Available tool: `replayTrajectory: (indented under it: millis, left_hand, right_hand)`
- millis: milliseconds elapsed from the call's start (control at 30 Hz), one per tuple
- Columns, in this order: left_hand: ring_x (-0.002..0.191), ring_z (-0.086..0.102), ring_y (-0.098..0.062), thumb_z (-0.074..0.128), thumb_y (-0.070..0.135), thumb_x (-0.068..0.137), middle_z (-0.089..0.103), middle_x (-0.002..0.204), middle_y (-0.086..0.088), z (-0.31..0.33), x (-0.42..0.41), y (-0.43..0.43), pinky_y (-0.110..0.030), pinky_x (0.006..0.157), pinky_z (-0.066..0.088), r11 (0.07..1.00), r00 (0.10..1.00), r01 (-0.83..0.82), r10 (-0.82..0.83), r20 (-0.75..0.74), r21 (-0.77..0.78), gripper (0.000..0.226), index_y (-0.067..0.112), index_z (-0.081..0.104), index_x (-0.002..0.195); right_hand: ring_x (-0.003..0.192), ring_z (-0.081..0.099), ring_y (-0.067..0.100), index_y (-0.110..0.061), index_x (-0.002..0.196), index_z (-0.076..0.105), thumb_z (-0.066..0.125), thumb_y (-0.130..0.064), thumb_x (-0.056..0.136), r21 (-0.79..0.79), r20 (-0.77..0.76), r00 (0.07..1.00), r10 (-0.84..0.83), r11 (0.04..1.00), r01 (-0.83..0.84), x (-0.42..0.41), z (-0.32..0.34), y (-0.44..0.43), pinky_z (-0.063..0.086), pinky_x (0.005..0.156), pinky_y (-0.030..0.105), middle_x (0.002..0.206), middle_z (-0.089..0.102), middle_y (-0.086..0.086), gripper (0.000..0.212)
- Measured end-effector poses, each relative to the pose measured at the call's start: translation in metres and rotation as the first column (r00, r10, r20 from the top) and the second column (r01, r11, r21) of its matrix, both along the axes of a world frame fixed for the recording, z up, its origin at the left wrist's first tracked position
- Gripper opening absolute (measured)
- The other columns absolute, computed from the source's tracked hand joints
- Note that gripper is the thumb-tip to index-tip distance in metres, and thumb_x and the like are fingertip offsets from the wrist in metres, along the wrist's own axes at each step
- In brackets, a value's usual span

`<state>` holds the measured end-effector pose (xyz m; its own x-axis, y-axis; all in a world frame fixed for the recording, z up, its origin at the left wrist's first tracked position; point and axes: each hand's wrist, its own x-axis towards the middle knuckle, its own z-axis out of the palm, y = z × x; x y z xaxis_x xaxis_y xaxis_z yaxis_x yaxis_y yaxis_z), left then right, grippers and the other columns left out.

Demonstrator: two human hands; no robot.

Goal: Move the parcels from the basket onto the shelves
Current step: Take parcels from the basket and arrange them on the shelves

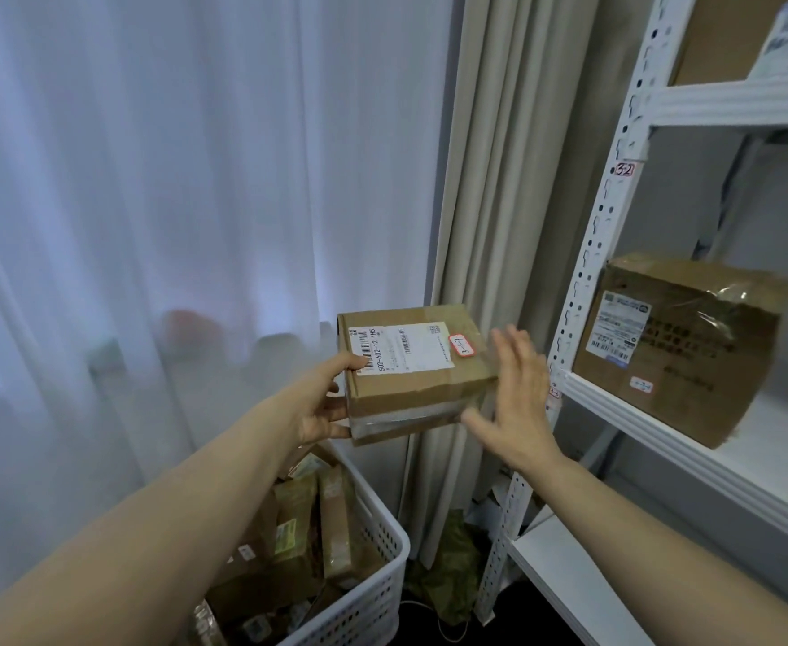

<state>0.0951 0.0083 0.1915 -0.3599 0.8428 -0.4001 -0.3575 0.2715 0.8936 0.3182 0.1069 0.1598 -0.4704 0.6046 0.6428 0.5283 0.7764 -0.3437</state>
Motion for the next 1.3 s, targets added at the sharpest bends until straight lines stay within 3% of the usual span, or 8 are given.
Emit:
replayTrajectory:
  millis: [133,233,300,500,800,1033,1200,1300]
  left_hand:
    - [0.091,0.060,-0.026,0.066,0.025,0.082,0.059,0.102,-0.016,0.002,0.003,-0.001,-0.043,0.068,0.054,0.996,0.999,-0.016,0.013,0.035,0.084,0.060,0.004,0.043,0.133]
    - [0.091,0.061,-0.027,0.062,0.019,0.085,0.062,0.101,-0.016,0.002,0.008,-0.001,-0.041,0.064,0.053,0.990,0.997,-0.022,0.011,0.079,0.138,0.043,0.007,0.049,0.124]
    - [0.092,0.061,-0.027,0.061,0.016,0.085,0.063,0.102,-0.016,0.001,0.008,0.000,-0.040,0.058,0.055,0.987,0.995,-0.022,0.005,0.103,0.161,0.036,0.008,0.051,0.119]
    - [0.103,0.059,-0.029,0.062,0.013,0.081,0.062,0.106,-0.017,0.001,-0.002,0.005,-0.044,0.078,0.054,0.979,0.991,-0.004,-0.022,0.128,0.202,0.029,0.009,0.057,0.109]
    - [0.103,0.065,-0.027,0.081,0.023,0.038,0.066,0.118,-0.016,0.028,-0.032,0.014,-0.035,0.072,0.059,0.954,0.976,0.218,-0.210,-0.059,0.208,0.079,0.009,0.060,0.113]
    - [0.084,0.071,-0.022,0.087,0.022,0.023,0.073,0.100,-0.012,0.060,-0.032,0.018,-0.033,0.077,0.057,0.909,0.916,0.385,-0.354,-0.189,0.159,0.082,0.007,0.065,0.100]
    - [0.127,0.047,-0.024,0.075,0.044,0.072,0.059,0.126,-0.006,0.070,-0.016,0.038,-0.046,0.109,0.031,0.966,0.983,0.091,-0.049,-0.178,0.240,0.054,0.019,0.059,0.117]
    - [0.138,0.030,-0.032,0.071,0.061,0.069,0.027,0.151,-0.015,0.064,0.007,0.049,-0.056,0.108,0.028,0.981,0.999,0.036,-0.031,-0.031,0.190,0.092,0.024,0.033,0.144]
  right_hand:
    - [0.144,0.016,0.026,-0.025,0.153,0.009,0.067,-0.057,0.074,-0.712,-0.503,0.813,-0.293,0.674,-0.197,-0.005,0.019,0.011,0.025,0.111,0.048,0.158,0.008,0.002,0.103]
    - [0.121,0.044,0.028,-0.029,0.150,0.017,0.078,-0.059,0.051,-0.828,-0.555,0.728,-0.402,0.348,-0.439,-0.011,0.014,0.019,0.048,0.088,0.048,0.138,0.041,0.008,0.120]
    - [0.102,0.050,0.022,-0.021,0.146,0.029,0.076,-0.048,0.068,-0.811,-0.585,0.725,-0.363,0.271,-0.519,-0.015,0.012,0.015,0.051,0.079,0.040,0.120,0.050,0.009,0.095]
    - [0.107,0.054,0.023,-0.022,0.114,0.060,0.062,-0.049,0.080,-0.771,-0.633,0.712,-0.303,0.332,-0.544,-0.017,0.019,0.020,0.046,0.089,0.042,0.106,0.060,0.005,0.044]
    - [0.117,0.054,0.028,-0.025,0.125,0.058,0.078,-0.070,0.040,-0.811,-0.539,0.828,-0.152,0.360,-0.462,0.018,0.057,0.047,0.030,0.111,0.051,0.120,0.061,0.011,0.098]
    - [0.076,0.059,0.015,-0.021,0.090,0.066,0.074,-0.045,0.061,-0.879,-0.353,0.931,0.089,0.310,-0.363,0.037,0.085,0.038,0.047,0.086,0.038,0.083,0.062,0.005,0.038]
    - [0.079,0.043,0.024,-0.015,0.084,0.065,0.080,-0.034,0.058,-0.776,-0.610,0.772,-0.181,0.334,-0.535,0.039,0.080,0.027,0.059,0.065,0.030,0.086,0.051,0.011,0.035]
    - [0.089,0.049,0.028,-0.011,0.093,0.062,0.069,-0.023,0.082,-0.706,-0.704,0.623,-0.341,0.423,-0.568,0.042,0.081,0.017,0.059,0.076,0.035,0.091,0.061,0.013,0.017]
